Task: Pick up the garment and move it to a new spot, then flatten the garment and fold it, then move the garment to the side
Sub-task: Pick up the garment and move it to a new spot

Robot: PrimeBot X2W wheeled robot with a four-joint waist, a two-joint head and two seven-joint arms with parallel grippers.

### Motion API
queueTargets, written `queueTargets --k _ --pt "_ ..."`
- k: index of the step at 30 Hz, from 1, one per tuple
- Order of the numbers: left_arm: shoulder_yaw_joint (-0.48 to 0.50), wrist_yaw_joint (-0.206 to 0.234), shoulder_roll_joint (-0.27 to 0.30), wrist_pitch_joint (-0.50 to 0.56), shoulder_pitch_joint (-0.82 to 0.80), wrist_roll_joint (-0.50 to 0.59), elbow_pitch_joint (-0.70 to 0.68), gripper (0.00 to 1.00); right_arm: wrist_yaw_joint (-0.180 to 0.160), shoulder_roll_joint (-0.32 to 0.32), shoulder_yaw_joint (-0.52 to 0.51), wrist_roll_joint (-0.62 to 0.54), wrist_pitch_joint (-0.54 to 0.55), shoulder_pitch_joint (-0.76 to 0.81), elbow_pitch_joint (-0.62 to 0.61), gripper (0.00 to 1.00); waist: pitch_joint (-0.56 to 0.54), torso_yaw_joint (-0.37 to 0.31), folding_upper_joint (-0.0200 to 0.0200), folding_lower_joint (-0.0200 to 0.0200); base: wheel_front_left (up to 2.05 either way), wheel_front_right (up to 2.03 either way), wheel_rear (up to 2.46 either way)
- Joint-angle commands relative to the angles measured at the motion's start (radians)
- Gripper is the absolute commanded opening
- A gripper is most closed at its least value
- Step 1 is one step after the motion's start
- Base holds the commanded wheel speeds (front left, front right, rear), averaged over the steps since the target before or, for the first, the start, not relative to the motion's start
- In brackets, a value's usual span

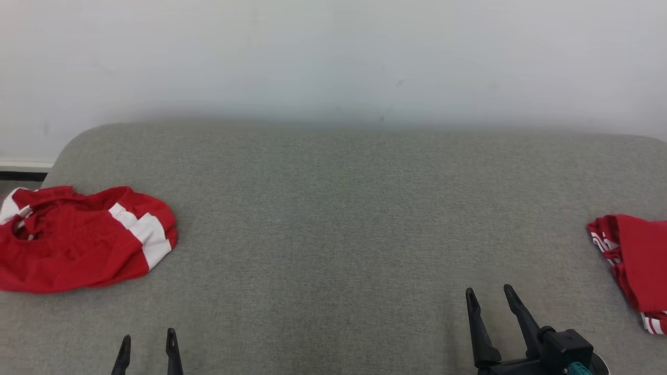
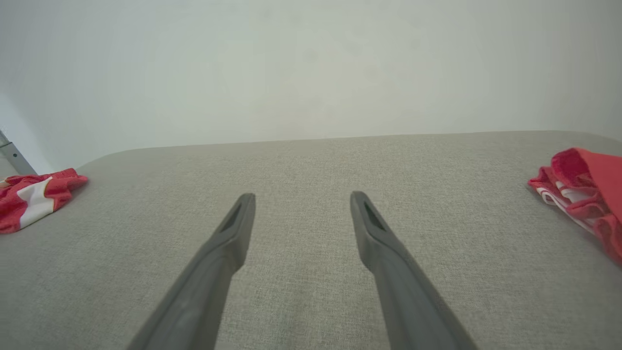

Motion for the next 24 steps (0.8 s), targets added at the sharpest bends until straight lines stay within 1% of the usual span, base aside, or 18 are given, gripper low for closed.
queueTargets --k 1,4,11,16,20,24 --pt "0.0 0.001 -0.001 -0.003 0.001 0.005 -0.002 1.0 -0.003 0.004 0.005 0.007 -0.002 0.009 -0.004 1.0 0.001 0.05 0.0 0.0 0.0 0.0 0.0" --pt "0.008 -0.006 -0.001 -0.003 0.004 0.008 0.002 1.0 -0.003 0.005 0.014 0.007 0.002 0.007 -0.006 1.0 0.003 0.099 0.0 0.0 0.0 0.0 0.0" --pt "0.007 0.006 -0.001 -0.003 0.014 0.012 -0.007 1.0 -0.003 0.005 0.043 0.005 0.01 0.001 -0.001 1.0 0.006 0.221 0.0 0.0 0.0 0.0 0.0" --pt "0.013 0.006 -0.001 -0.003 0.023 0.014 -0.008 1.0 -0.003 0.005 0.057 0.014 0.01 -0.006 0.008 1.0 0.005 0.302 0.0 0.0 0.0 0.0 0.0" --pt "0.016 0.007 -0.001 -0.003 0.027 0.014 -0.014 1.0 -0.003 0.005 0.071 0.019 0.011 -0.007 0.014 1.0 0.004 0.358 0.0 0.0 0.0 0.0 0.0" --pt "0.024 0.003 -0.002 -0.003 0.032 0.013 -0.013 1.0 -0.003 0.005 0.082 0.026 0.011 -0.006 0.017 1.0 0.004 0.399 0.0 0.0 0.0 0.0 0.0"
